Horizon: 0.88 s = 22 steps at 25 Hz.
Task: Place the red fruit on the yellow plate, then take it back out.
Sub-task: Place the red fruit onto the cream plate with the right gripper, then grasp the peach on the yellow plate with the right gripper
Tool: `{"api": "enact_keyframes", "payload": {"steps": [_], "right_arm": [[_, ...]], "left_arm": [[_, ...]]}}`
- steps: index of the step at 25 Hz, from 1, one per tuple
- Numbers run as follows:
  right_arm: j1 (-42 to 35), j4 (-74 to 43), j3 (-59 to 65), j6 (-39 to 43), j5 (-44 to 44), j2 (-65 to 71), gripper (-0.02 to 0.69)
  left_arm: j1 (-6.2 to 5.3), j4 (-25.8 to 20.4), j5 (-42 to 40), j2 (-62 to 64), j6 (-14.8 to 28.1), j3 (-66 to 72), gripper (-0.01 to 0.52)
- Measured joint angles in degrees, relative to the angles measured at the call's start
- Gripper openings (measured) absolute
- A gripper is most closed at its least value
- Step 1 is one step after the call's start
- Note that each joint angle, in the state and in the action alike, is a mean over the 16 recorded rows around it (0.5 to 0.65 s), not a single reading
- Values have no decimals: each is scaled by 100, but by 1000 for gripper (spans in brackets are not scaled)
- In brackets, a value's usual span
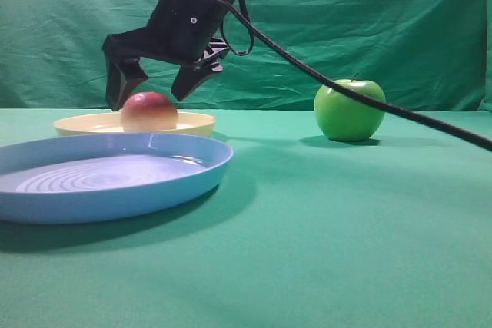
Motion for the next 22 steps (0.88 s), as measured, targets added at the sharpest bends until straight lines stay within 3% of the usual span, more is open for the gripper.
{"api": "enact_keyframes", "payload": {"steps": [6, 11, 22], "right_arm": [[-333, -59, -6, 730, 1026, -1003, 171], [-589, -193, 35, 1276, 1686, -1851, 36], [-758, -485, 1339, 1726, 2055, -3991, 0]], "left_arm": [[0, 0, 0, 0, 0, 0, 0], [0, 0, 0, 0, 0, 0, 0], [0, 0, 0, 0, 0, 0, 0]]}}
